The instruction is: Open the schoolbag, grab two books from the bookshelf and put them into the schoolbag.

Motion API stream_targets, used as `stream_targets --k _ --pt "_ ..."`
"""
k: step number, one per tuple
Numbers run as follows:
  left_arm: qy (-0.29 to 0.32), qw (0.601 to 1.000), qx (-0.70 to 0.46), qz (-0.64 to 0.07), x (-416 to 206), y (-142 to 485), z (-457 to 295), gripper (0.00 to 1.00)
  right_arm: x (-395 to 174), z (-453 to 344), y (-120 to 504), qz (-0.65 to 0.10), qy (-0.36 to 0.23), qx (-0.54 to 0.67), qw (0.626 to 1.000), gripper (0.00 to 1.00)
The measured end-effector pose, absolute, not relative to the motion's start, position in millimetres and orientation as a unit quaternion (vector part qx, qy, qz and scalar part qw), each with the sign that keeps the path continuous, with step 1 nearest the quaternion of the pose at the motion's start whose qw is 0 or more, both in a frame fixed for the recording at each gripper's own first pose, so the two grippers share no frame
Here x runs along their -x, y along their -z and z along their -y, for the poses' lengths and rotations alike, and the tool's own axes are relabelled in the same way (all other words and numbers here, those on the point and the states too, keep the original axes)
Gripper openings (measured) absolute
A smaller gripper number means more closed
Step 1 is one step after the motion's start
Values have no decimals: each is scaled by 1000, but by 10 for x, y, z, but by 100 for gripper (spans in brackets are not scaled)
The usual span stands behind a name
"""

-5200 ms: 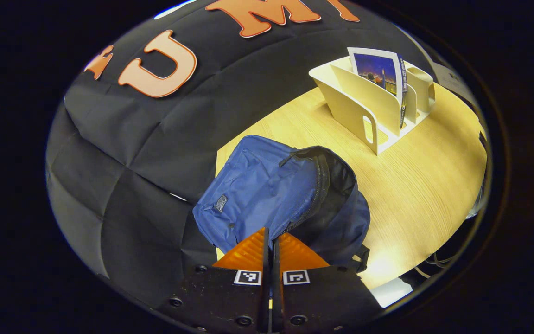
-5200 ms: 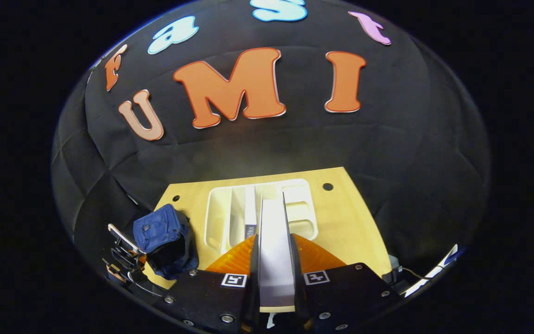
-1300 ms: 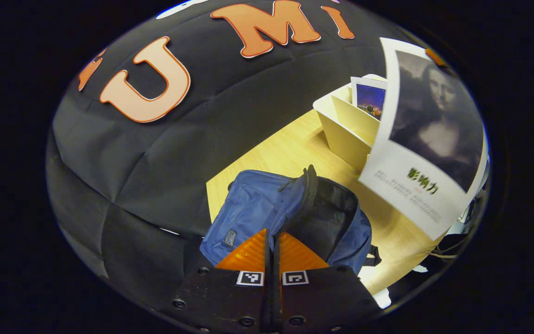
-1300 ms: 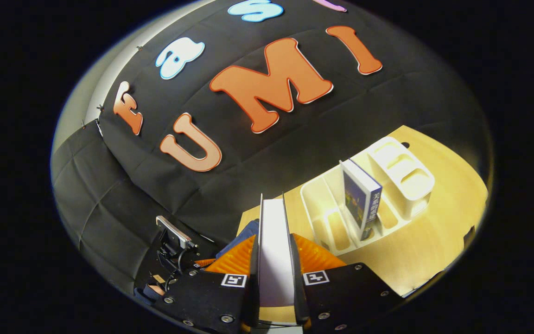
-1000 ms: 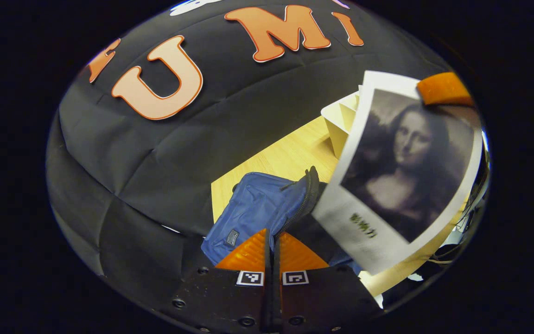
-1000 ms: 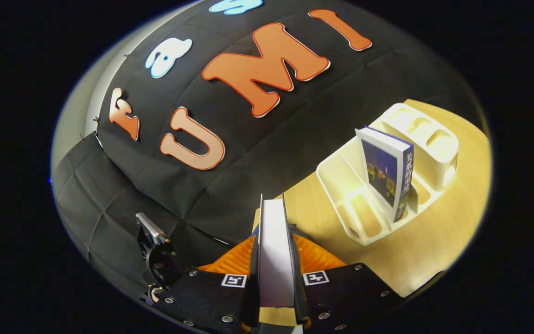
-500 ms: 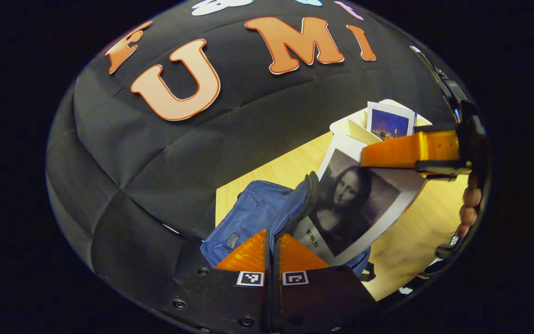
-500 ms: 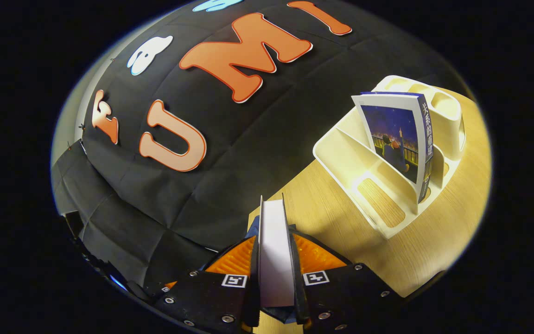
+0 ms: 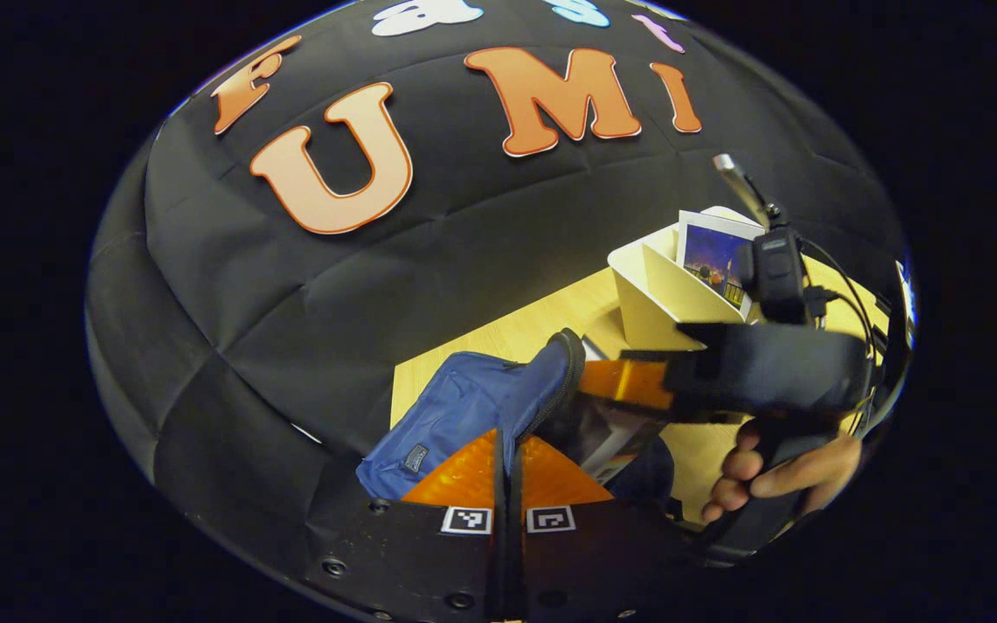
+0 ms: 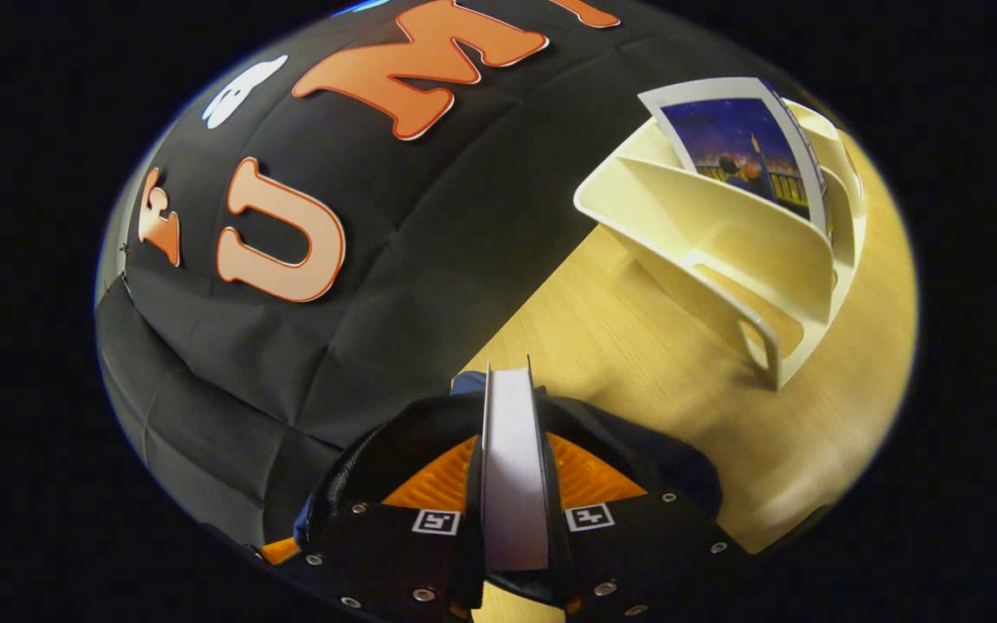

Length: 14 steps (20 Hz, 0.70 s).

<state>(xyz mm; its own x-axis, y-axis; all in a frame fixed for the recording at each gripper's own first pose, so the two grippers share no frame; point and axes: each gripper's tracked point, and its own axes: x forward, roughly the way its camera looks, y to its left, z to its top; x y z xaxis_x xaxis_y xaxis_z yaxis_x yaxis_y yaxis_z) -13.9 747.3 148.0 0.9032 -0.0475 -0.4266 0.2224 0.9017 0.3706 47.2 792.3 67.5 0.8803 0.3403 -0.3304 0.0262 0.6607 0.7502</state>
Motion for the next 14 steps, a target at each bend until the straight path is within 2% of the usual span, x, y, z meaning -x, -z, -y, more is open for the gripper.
stream_targets --k 5,6,7,9,11,12,13,14 --pt "96 955 -194 -205 127 -1424 -7317 0 -604 -8204 -522 -232 -100 -404 879 30" --pt "100 954 -199 -202 138 -1401 -7307 0 -612 -8284 -442 -238 -104 -399 879 41" --pt "92 950 -209 -211 100 -1349 -7356 0 -651 -8309 -400 -241 -106 -410 873 30" --pt "88 953 -195 -215 124 -1356 -7399 1 -648 -8379 -288 -261 -110 -418 863 33" --pt "83 956 -185 -213 82 -1374 -7426 0 -570 -8474 -238 -309 -125 -405 851 37" --pt "79 956 -181 -217 60 -1362 -7437 0 -528 -8475 -260 -326 -137 -399 846 44" --pt "77 957 -181 -214 61 -1382 -7445 0 -510 -8400 -335 -328 -140 -392 848 29" --pt "74 957 -180 -216 40 -1370 -7459 0 -510 -8277 -433 -320 -140 -378 857 39"
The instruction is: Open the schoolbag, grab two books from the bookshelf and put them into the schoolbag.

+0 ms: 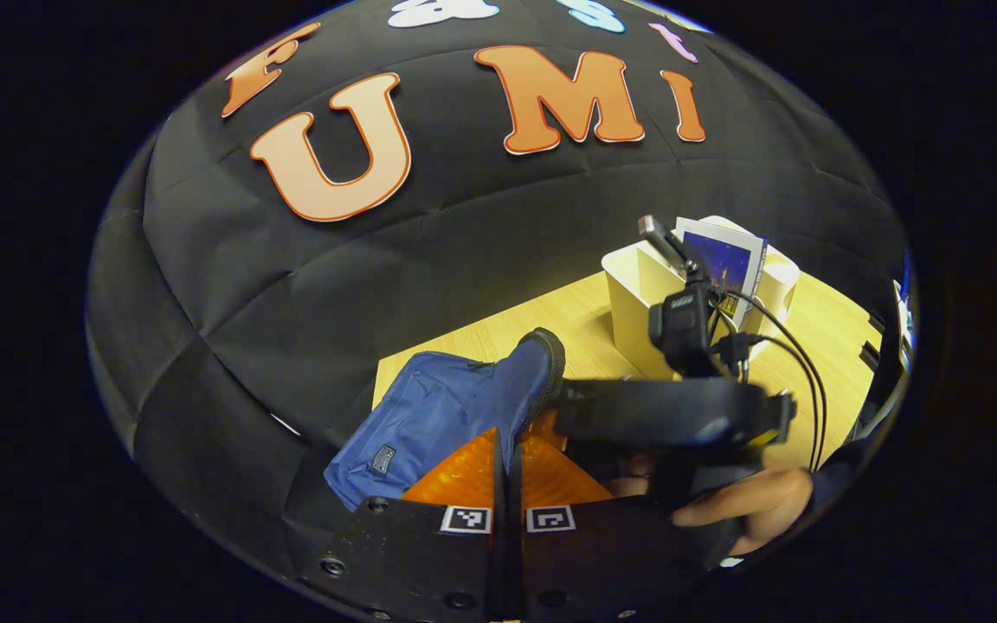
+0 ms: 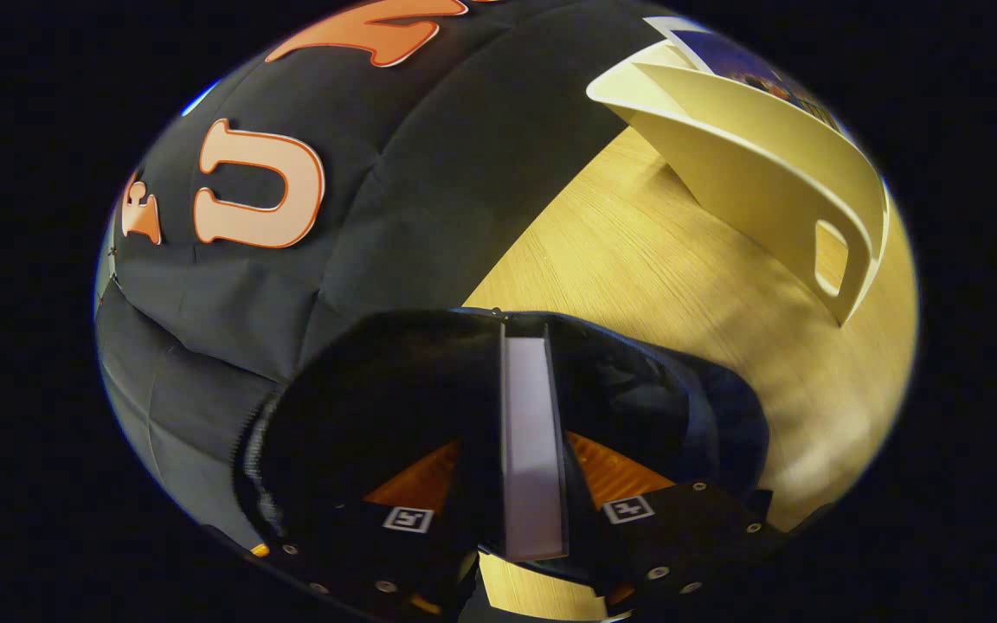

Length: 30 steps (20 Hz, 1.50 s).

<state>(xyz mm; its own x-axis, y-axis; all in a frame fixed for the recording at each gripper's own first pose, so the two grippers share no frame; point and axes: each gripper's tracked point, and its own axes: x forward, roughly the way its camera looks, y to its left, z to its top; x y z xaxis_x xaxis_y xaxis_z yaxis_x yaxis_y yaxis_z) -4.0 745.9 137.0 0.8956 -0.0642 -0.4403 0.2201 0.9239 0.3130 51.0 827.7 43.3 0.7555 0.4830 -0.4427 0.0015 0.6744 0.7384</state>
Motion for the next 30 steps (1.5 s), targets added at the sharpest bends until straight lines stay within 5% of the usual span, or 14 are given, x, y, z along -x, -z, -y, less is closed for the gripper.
stream_targets --k 1,2,4,14,24,30 --pt "76 956 -182 -217 45 -1371 -7447 0 -516 -8150 -506 -310 -139 -357 870 48" --pt "76 956 -181 -220 36 -1353 -7437 0 -537 -8007 -587 -299 -140 -340 881 76" --pt "77 953 -176 -234 56 -1274 -7415 0 -572 -7722 -828 -280 -134 -316 897 82" --pt "75 938 -224 -256 16 -1337 -7355 1 -583 -5954 -2165 -171 -72 -122 975 94" --pt "60 935 -223 -268 -13 -1335 -7388 1 -1079 -4712 -2241 -262 -15 25 965 96" --pt "56 934 -216 -279 -26 -1297 -7399 1 -1343 -4446 -1702 -398 -26 34 916 97"
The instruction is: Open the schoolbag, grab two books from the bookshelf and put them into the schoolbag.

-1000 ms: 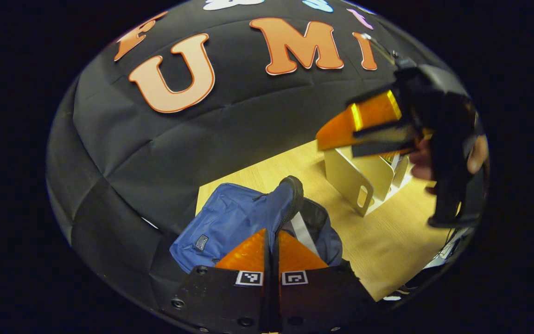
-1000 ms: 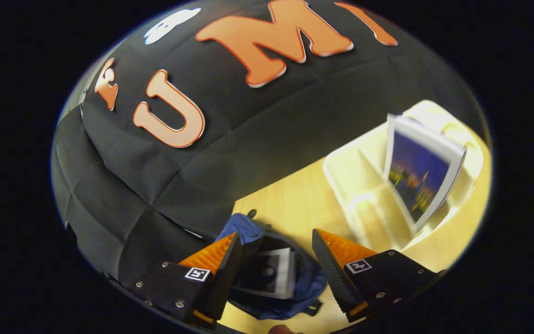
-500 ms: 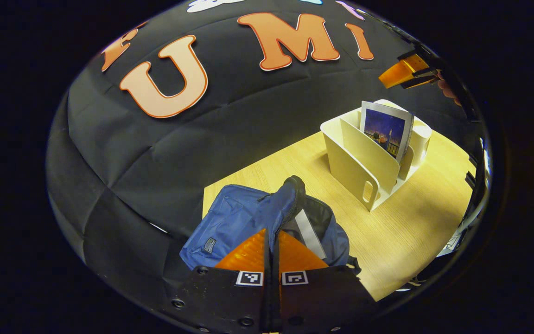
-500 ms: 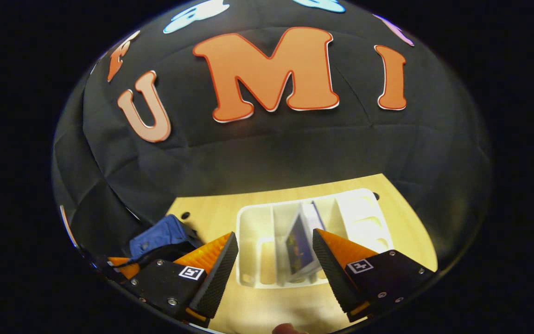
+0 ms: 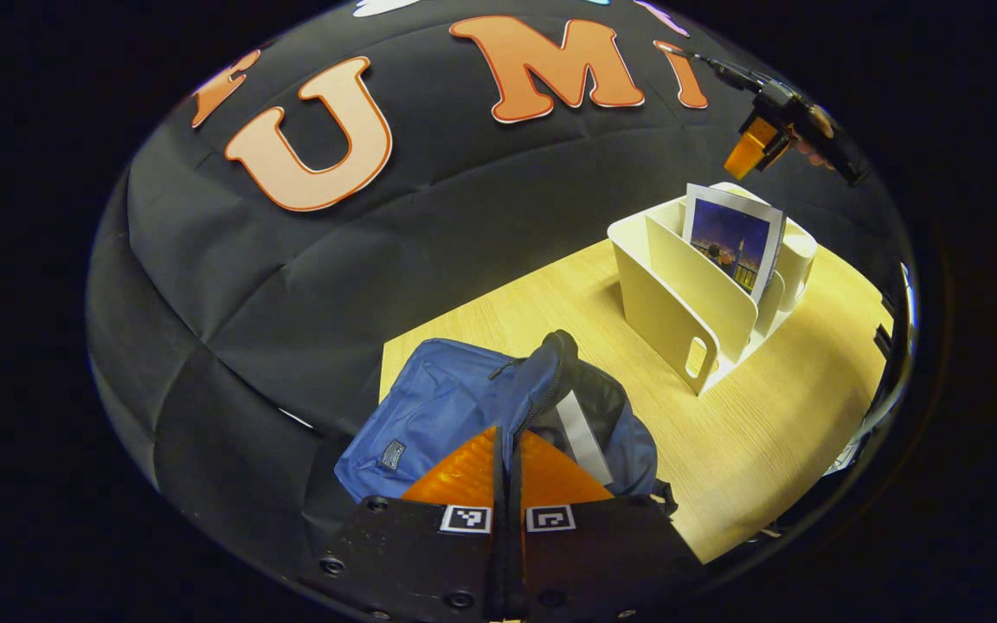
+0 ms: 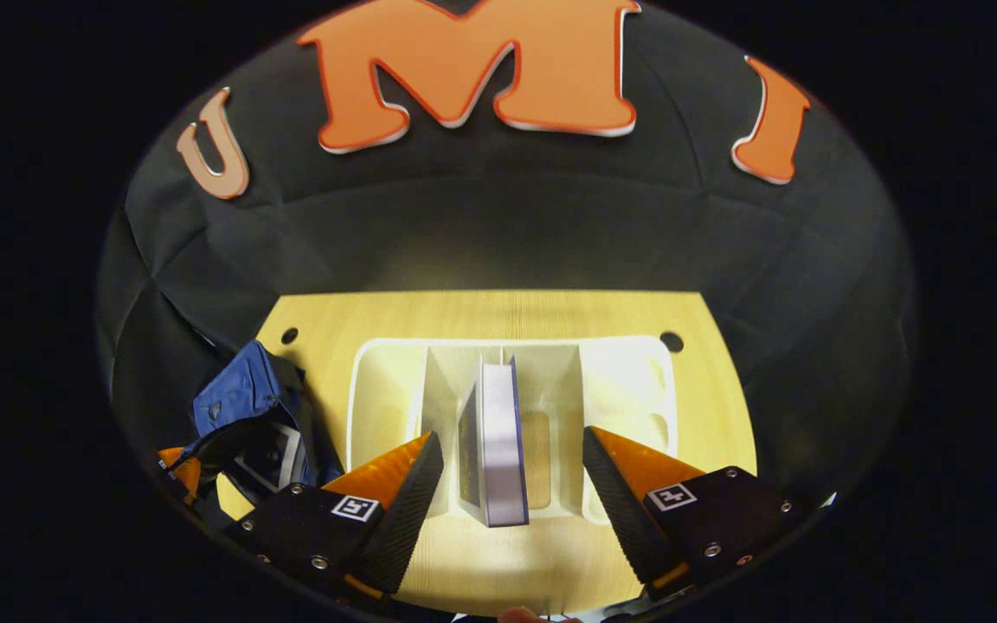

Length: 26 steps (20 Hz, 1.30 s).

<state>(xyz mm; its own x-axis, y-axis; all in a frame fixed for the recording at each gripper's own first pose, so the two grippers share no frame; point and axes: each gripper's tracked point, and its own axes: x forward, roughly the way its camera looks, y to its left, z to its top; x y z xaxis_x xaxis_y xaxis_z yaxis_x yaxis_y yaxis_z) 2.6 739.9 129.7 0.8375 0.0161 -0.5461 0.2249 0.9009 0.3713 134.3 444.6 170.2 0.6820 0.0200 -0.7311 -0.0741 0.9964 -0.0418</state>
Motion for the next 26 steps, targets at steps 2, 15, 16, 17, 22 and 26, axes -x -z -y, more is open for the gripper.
stream_targets --k 2,15,16,17,22,26 --pt "54 933 -214 -284 -27 -1278 -7406 1 -1417 -4431 -1537 -426 -31 54 903 97" --pt "50 930 -208 -299 -15 -1269 -7404 1 -1386 -4806 -1130 -547 -54 74 832 45" --pt "49 930 -207 -299 -11 -1261 -7414 1 -1391 -4849 -1136 -550 -58 64 831 40" --pt "50 930 -205 -300 -11 -1256 -7406 1 -1369 -4865 -1155 -553 -62 58 829 38" --pt "52 931 -204 -298 -4 -1251 -7403 1 -1252 -4772 -1287 -542 -63 74 835 29" --pt "53 932 -202 -298 -5 -1252 -7405 1 -1149 -4716 -1623 -519 -68 42 851 28"
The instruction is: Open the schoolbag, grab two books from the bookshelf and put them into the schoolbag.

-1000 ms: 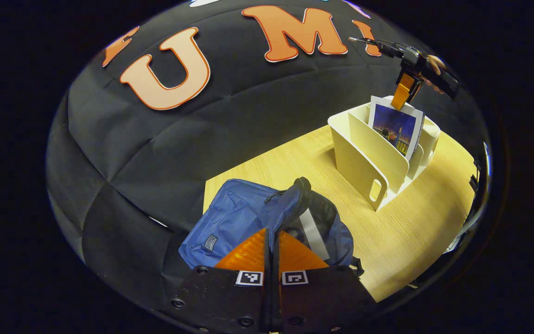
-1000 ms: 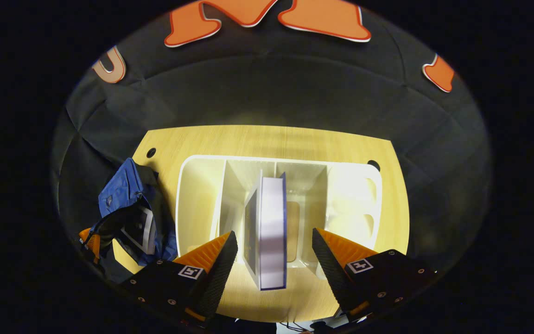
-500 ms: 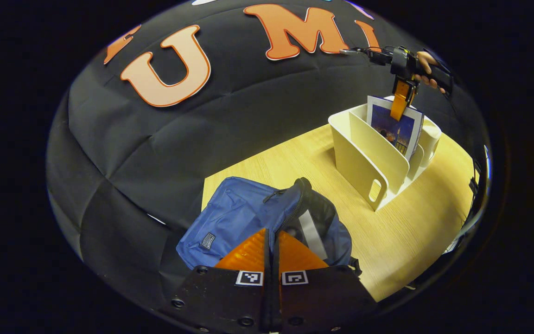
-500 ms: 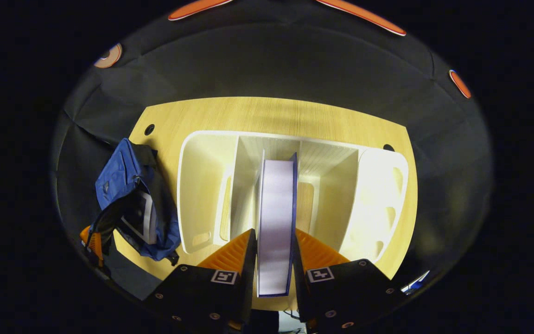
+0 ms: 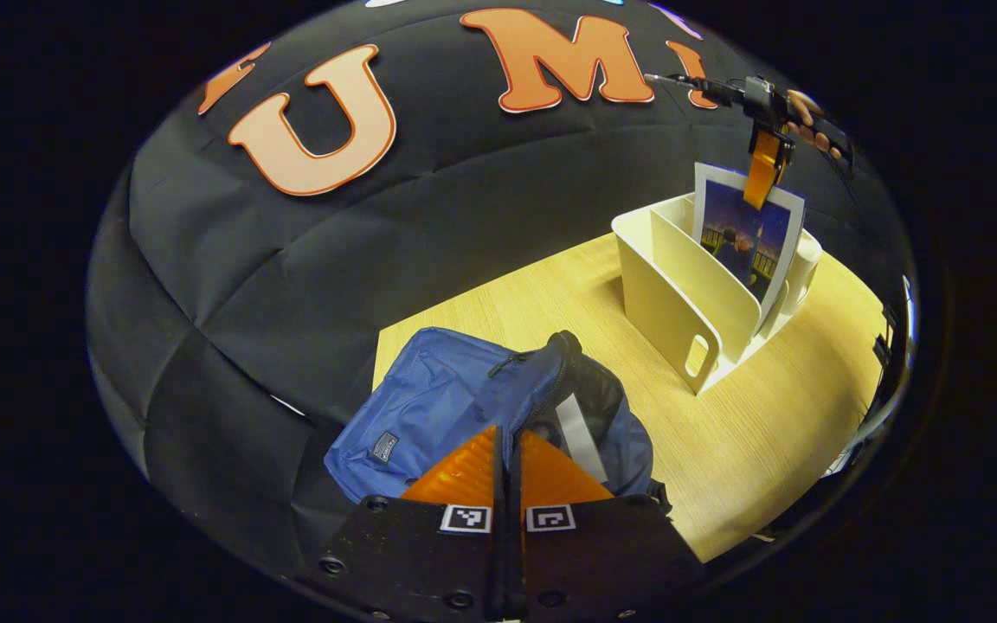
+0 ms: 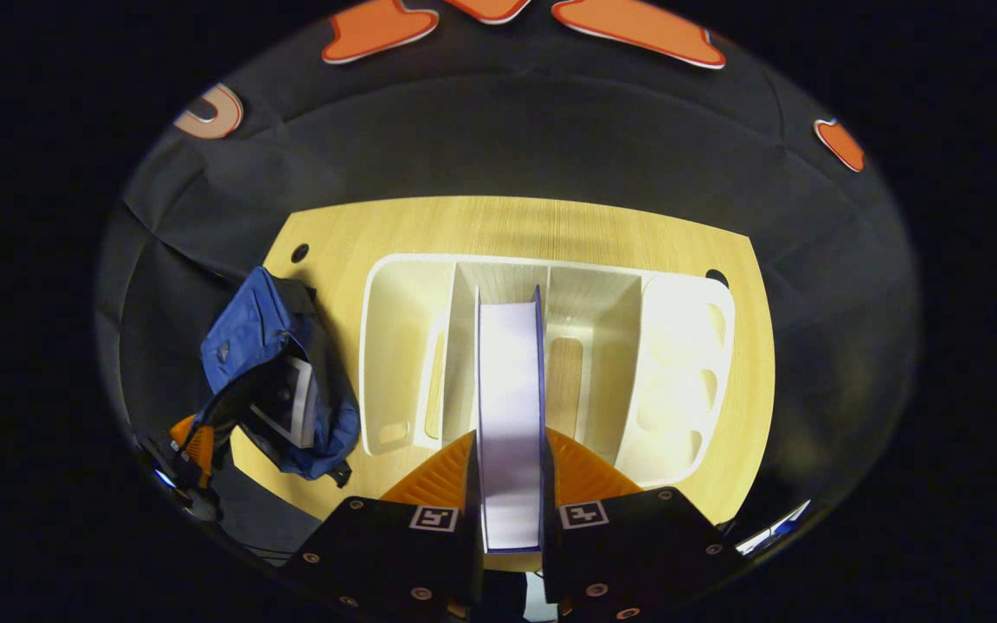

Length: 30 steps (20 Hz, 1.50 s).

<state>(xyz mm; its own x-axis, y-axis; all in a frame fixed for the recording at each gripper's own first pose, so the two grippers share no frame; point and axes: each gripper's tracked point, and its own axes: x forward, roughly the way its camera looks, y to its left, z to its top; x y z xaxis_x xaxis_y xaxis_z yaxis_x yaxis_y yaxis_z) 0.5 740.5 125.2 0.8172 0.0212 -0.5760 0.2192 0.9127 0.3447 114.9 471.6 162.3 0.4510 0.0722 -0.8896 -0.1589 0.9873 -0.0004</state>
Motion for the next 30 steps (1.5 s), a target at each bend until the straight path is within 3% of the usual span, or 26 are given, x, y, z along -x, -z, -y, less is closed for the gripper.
stream_targets --k 7,14,23,30 --pt "45 929 -228 -287 -34 -1351 -7425 0 -867 -4648 -2318 -457 -81 -12 886 28" --pt "34 927 -243 -283 -45 -1406 -7417 1 -478 -4909 -2787 -388 -136 -115 904 27" --pt "30 928 -241 -282 -43 -1376 -7426 0 -152 -5526 -2652 -386 -195 -200 879 25" --pt "33 930 -231 -284 -26 -1321 -7419 0 111 -6315 -1787 -452 -236 -262 819 25"
